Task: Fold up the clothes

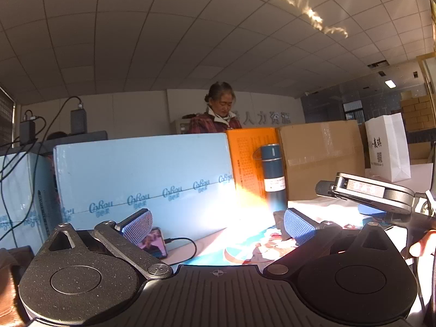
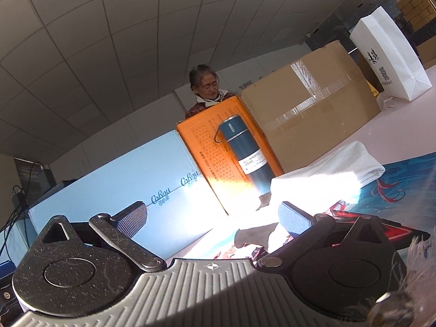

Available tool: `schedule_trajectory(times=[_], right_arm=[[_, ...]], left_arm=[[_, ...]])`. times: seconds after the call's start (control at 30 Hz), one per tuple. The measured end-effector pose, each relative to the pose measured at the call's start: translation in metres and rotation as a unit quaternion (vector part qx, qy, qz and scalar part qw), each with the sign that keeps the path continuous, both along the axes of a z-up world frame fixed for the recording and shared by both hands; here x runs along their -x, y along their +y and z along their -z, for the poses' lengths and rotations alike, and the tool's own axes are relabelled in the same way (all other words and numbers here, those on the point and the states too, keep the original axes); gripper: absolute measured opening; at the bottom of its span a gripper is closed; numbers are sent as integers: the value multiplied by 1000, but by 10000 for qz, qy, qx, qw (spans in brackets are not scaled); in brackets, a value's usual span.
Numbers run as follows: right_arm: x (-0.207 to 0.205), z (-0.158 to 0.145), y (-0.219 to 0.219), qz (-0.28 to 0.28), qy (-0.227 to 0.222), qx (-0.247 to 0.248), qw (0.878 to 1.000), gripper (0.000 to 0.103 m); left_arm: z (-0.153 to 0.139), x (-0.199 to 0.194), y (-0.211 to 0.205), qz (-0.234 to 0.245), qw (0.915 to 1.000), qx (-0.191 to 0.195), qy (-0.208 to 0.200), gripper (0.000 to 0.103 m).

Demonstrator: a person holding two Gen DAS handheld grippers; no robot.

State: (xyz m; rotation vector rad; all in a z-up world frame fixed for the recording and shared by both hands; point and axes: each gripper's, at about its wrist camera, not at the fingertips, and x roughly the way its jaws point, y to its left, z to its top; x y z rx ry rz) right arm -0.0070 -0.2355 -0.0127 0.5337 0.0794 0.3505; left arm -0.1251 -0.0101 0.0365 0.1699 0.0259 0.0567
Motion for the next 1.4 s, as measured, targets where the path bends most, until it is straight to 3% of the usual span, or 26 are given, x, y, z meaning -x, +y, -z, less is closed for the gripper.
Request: schedule_trajectory(times=[0.13, 0.27, 0.37, 0.5, 0.57, 0.63, 0.73, 0.83, 0.93, 1.0, 1.17, 1.3, 1.4], right_arm=[[9, -6, 18, -661, 72, 277, 9974, 103], [18, -13, 49, -1513, 245, 468, 9871, 103], [21, -20, 80, -2335, 440, 591, 9696, 103], [21, -27, 118, -3357, 774, 668, 9364, 103], [15, -28, 133, -3659, 1105, 546, 9225, 103], [9, -27, 146, -3900, 1449, 398, 9085, 103], [6, -23, 162, -4076, 1797, 257, 8950, 103], [7, -21, 173, -4128, 1868, 248, 8911, 103], [8, -19, 180, -4157, 1921, 256, 8886, 103], [8, -20, 183, -4172, 1918, 276, 8879, 103], [7, -21, 191, -4192, 1955, 293, 8861, 103], [9, -23, 206, -4373, 2004, 244, 8764, 103], [10, -23, 221, -4532, 2121, 143, 8657, 103]], left_arm=[[0, 58, 33, -794, 9965, -76, -262, 103], [3, 89, 57, -1742, 9817, -768, -17, 103], [10, 107, 73, -2239, 9655, -1274, 384, 103], [18, 117, 91, -2870, 9407, -1652, 733, 103], [23, 119, 98, -3034, 9287, -1885, 1001, 103], [26, 114, 101, -2920, 9234, -2118, 1311, 103], [36, 107, 108, -2768, 9179, -2304, 1668, 103], [36, 101, 111, -2823, 9146, -2356, 1682, 103], [28, 109, 107, -2441, 9331, -2203, 1459, 103], [24, 113, 105, -2309, 9400, -2103, 1371, 103], [20, 119, 108, -2544, 9345, -2148, 1256, 103], [27, 112, 115, -2853, 9157, -2409, 1484, 103], [29, 107, 113, -2724, 9158, -2461, 1629, 103]])
